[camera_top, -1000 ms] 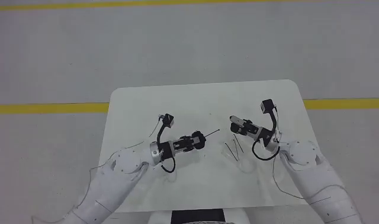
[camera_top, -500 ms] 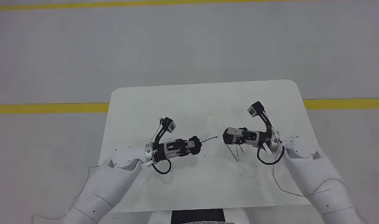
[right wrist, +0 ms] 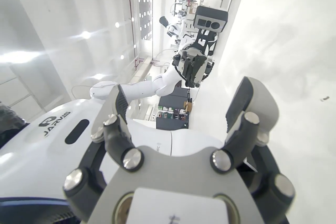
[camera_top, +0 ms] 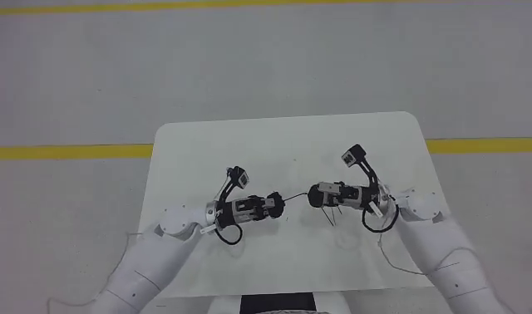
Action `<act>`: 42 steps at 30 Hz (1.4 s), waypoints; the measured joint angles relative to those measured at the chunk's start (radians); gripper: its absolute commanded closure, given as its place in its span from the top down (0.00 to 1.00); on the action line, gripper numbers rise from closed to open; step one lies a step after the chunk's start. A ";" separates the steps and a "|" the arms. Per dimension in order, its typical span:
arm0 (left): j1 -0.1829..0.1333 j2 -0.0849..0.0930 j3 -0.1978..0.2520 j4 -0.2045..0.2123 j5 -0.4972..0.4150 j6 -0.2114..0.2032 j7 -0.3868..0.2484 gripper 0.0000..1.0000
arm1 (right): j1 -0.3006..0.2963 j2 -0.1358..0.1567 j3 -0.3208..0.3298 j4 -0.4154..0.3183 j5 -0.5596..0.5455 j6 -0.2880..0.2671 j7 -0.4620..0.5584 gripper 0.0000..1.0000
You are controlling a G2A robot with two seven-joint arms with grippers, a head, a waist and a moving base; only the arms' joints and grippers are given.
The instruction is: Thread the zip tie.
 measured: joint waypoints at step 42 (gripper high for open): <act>-0.018 -0.003 0.018 0.042 -0.101 0.005 -0.079 0.00 | 0.113 -0.035 -0.137 0.201 0.246 0.037 0.132 0.10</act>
